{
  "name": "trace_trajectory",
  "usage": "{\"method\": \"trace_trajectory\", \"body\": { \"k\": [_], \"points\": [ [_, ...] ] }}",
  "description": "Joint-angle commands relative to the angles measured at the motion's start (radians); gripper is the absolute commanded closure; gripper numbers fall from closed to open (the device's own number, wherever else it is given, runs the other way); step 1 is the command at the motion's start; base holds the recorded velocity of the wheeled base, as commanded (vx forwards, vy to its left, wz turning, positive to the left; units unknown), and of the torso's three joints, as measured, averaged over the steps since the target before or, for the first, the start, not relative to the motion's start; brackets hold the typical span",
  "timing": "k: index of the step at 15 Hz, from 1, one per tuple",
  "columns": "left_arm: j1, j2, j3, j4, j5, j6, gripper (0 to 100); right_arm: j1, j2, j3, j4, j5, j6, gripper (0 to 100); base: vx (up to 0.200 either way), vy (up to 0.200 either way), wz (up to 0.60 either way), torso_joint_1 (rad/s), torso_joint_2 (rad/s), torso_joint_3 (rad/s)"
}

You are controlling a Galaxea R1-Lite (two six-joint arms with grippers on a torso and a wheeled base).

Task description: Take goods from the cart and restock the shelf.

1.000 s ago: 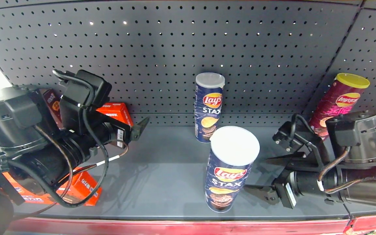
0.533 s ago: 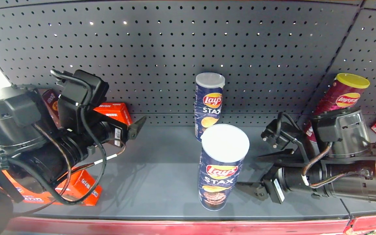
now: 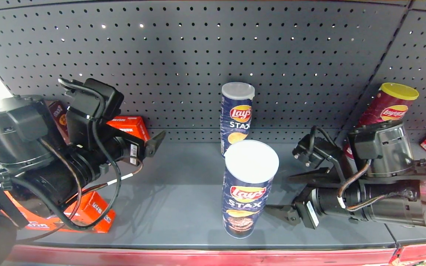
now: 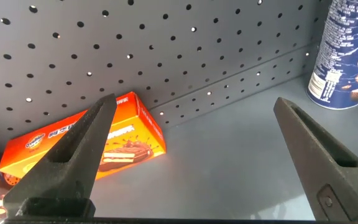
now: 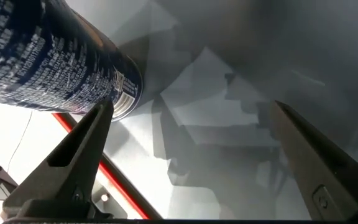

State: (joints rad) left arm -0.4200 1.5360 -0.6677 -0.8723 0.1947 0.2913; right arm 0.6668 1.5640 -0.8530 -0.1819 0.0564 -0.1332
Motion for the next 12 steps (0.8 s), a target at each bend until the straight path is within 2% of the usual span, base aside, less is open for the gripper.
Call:
{"method": "trace_trajectory", "body": {
  "k": [1,7,10,12],
  "points": [
    [0.000,0.003,-0.001,0.000,0.000,0.000,0,0.005,0.013,-0.012,-0.001,0.000,0.000,0,0.000,0.000,0.00,0.000,0.00,0.000],
    [0.001,-0.007,0.010,0.000,0.002,0.000,0,-0.007,-0.036,0.015,-0.024,-0.001,0.004,0,0.000,0.000,0.00,0.000,0.00,0.000],
    [0.001,-0.100,0.051,0.015,0.002,-0.001,0,-0.065,-0.157,0.032,-0.067,0.000,0.004,0,0.000,0.000,0.00,0.000,0.00,0.000],
    [-0.013,-0.226,0.112,0.049,0.002,-0.001,0,-0.088,-0.299,0.038,-0.067,0.002,0.006,0,0.000,0.000,0.00,0.000,0.00,0.000]
  ]
}}
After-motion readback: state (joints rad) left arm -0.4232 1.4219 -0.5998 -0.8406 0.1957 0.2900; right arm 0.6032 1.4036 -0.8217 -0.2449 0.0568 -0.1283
